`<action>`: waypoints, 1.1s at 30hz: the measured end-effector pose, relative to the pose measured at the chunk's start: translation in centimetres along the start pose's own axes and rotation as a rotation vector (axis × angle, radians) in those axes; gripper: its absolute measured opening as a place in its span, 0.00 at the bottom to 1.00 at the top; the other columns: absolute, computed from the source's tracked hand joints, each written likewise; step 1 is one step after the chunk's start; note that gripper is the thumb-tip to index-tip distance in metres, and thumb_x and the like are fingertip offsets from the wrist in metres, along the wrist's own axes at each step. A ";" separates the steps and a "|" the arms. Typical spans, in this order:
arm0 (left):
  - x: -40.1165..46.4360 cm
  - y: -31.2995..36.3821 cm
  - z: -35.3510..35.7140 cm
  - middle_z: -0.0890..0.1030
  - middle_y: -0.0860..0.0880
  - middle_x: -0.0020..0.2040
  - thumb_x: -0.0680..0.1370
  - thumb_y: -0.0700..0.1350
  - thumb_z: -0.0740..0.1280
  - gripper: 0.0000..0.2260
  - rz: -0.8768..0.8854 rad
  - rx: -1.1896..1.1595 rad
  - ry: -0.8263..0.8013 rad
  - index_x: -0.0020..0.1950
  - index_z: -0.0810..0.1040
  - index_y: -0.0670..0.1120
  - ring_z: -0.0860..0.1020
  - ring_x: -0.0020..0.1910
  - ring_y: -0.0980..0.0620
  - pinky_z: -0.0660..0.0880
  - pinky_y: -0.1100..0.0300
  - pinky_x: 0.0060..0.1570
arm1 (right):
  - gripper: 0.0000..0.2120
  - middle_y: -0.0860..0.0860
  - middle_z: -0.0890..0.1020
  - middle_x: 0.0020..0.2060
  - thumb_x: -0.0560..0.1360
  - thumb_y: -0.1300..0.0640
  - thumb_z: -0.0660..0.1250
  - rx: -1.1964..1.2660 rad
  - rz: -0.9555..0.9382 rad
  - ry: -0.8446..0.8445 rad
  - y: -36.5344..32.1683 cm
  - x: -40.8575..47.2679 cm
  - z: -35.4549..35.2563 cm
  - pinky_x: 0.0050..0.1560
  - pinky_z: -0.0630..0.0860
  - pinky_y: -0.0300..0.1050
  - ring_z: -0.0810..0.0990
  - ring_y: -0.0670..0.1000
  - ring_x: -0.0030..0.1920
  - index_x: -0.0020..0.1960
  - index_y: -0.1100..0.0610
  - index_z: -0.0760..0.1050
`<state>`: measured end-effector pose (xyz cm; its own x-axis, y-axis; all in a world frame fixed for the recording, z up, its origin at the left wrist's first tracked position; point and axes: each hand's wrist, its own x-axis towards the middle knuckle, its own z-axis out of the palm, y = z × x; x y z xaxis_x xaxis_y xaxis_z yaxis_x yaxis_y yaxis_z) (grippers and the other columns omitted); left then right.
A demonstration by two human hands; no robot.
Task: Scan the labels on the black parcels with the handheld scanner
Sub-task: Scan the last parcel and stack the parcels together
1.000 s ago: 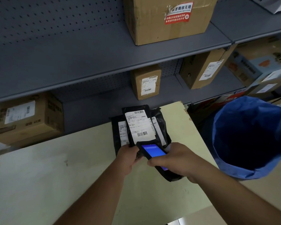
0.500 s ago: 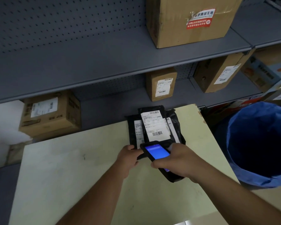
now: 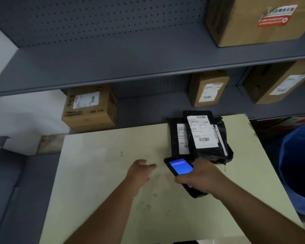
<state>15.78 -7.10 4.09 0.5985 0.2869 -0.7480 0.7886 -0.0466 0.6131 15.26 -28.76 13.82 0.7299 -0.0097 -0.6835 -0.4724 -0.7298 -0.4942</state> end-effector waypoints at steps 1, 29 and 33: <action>0.0 -0.4 -0.7 0.81 0.45 0.58 0.76 0.47 0.78 0.30 -0.005 -0.001 -0.001 0.76 0.74 0.44 0.81 0.53 0.49 0.83 0.48 0.63 | 0.19 0.47 0.82 0.27 0.61 0.45 0.79 -0.002 0.004 -0.006 -0.2 0.0 0.6 0.32 0.73 0.41 0.79 0.47 0.29 0.39 0.57 0.78; -0.8 -10.8 -7.4 0.78 0.52 0.59 0.78 0.45 0.74 0.22 0.098 0.256 -0.039 0.71 0.75 0.50 0.81 0.46 0.54 0.73 0.64 0.36 | 0.29 0.54 0.77 0.50 0.69 0.45 0.79 -0.062 0.212 0.119 5.2 0.8 17.3 0.36 0.75 0.47 0.82 0.56 0.47 0.57 0.58 0.66; -0.9 -12.4 -6.8 0.80 0.52 0.60 0.78 0.43 0.74 0.18 0.098 0.267 -0.041 0.65 0.75 0.54 0.78 0.43 0.62 0.72 0.67 0.36 | 0.29 0.54 0.76 0.50 0.70 0.46 0.79 -0.057 0.226 0.124 6.0 0.7 18.7 0.40 0.76 0.48 0.81 0.56 0.47 0.56 0.57 0.64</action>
<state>4.54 -0.24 -1.13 0.6743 0.2298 -0.7018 0.7330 -0.3242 0.5981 3.74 -20.38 0.35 0.6657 -0.2583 -0.7001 -0.6045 -0.7367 -0.3030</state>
